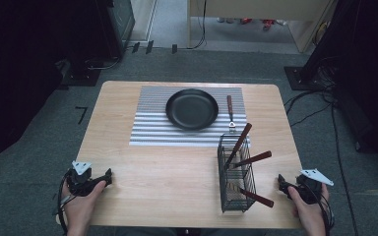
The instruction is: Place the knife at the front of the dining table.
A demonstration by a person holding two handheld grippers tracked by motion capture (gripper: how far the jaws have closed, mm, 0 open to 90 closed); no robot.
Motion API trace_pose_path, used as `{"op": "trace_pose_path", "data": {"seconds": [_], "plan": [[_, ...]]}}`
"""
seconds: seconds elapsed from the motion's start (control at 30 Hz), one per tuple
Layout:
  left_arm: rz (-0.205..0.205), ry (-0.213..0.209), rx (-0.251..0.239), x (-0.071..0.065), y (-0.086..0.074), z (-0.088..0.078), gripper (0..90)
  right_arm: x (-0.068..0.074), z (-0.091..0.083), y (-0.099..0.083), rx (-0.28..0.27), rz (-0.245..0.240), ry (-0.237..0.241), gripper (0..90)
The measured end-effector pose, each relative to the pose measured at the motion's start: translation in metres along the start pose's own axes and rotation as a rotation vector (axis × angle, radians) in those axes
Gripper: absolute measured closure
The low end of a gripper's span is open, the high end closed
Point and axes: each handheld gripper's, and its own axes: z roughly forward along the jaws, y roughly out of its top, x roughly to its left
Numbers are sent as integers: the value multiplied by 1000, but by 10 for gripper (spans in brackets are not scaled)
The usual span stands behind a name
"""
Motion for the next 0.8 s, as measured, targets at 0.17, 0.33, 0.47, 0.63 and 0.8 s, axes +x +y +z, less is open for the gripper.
{"op": "trace_pose_path", "data": {"seconds": [0.17,0.33,0.47,0.63,0.8], "plan": [[-40,-11,-45,-7,5,-6,142,0,1,1,0,1,-3,146],[-55,-133,-130,-29,19,-19,143,1,4,3,-1,12,-13,144],[-22,-208,-170,-55,32,-28,157,2,5,5,0,9,-15,144],[14,-295,-208,-86,46,-35,238,2,4,4,0,12,-13,147],[75,-429,-240,-129,68,-41,308,2,3,3,0,7,-10,146]]}}
